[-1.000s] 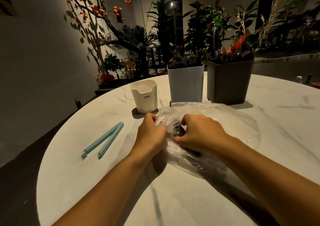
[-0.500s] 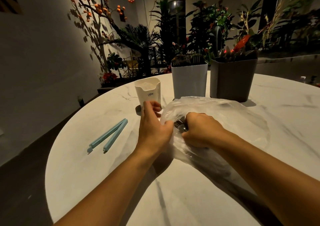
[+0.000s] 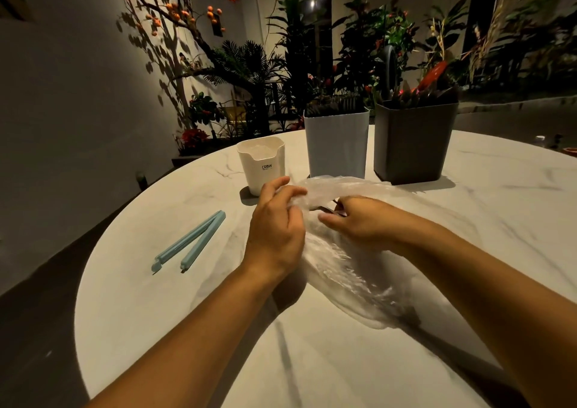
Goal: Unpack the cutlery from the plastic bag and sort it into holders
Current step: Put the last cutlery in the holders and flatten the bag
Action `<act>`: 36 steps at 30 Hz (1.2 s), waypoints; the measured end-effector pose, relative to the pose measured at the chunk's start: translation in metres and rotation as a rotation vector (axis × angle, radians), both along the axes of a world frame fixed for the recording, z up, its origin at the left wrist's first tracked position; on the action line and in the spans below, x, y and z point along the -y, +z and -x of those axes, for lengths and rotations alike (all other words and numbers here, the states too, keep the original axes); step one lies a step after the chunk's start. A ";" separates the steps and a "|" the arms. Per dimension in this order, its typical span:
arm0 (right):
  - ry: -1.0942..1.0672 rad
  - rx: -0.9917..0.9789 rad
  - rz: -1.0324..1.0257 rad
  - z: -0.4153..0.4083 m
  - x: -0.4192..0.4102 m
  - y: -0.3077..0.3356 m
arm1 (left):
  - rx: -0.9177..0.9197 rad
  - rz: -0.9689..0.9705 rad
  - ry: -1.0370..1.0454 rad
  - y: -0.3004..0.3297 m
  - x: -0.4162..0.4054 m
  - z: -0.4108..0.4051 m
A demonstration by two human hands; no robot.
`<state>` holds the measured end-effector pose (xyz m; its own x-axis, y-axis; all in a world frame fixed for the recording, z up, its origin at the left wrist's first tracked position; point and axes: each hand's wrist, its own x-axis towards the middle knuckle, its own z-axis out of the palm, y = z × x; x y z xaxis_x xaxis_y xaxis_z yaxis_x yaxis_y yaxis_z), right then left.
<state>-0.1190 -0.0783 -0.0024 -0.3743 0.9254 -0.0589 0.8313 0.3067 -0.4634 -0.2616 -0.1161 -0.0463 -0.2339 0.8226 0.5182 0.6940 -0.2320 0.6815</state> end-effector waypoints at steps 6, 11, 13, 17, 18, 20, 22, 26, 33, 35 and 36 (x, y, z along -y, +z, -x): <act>0.039 0.171 -0.035 -0.005 0.006 0.004 | 0.102 -0.021 0.013 -0.001 -0.002 0.005; 0.030 0.184 -0.020 -0.007 0.009 0.006 | 0.069 0.044 -0.125 -0.003 -0.003 0.007; 0.014 0.144 -0.008 -0.007 0.009 0.008 | 0.064 0.144 -0.223 -0.005 -0.003 0.004; -0.003 -0.072 0.121 -0.009 0.007 0.015 | -0.076 -0.061 -0.191 0.001 -0.001 -0.002; -0.015 -0.133 0.171 -0.010 0.006 0.016 | -0.119 -0.189 -0.170 0.002 0.000 -0.005; -0.044 -0.232 0.258 -0.014 0.004 0.021 | -0.195 -0.363 -0.164 0.004 0.004 -0.010; -0.043 -0.283 0.330 -0.020 0.006 0.026 | -0.260 -0.313 -0.139 0.003 0.007 -0.013; 0.020 -0.357 0.459 -0.028 0.016 0.034 | -0.186 0.112 -0.029 0.001 0.003 -0.005; 0.077 -0.480 0.537 -0.033 0.025 0.039 | -0.021 0.316 0.119 0.000 -0.006 0.004; 0.111 -0.521 0.542 -0.036 0.024 0.039 | 0.057 0.330 0.150 0.001 -0.007 0.005; 0.125 -0.545 0.540 -0.037 0.023 0.039 | 0.081 0.345 0.145 0.001 -0.007 0.006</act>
